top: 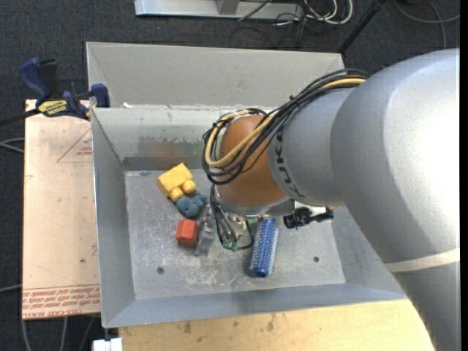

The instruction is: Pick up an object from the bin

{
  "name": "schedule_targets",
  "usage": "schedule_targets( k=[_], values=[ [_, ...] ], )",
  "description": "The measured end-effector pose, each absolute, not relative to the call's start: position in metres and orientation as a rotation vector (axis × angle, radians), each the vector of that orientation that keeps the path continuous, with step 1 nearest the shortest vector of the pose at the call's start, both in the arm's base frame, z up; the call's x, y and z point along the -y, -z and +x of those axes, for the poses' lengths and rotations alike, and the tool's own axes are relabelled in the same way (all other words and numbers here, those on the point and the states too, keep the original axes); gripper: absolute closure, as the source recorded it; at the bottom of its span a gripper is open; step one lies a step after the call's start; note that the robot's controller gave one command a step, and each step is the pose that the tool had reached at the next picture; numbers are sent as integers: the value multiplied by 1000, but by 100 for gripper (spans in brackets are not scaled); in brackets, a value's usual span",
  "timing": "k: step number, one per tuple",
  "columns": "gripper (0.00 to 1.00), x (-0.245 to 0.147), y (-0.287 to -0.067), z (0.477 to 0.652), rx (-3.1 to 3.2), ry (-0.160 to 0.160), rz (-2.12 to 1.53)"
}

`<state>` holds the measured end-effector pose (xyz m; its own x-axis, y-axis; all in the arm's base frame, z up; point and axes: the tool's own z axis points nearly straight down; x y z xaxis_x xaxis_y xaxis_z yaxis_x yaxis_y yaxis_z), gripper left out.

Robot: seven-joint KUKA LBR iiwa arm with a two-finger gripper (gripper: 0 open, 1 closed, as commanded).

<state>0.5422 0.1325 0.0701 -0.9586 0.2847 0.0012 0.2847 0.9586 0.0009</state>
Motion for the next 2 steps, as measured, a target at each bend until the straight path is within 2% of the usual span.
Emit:
schedule_targets(
  k=[1,2],
  values=[
    [0,-133,-70,542,3108,2,-452],
    [0,-122,-70,539,3135,0,-208]
  ],
)
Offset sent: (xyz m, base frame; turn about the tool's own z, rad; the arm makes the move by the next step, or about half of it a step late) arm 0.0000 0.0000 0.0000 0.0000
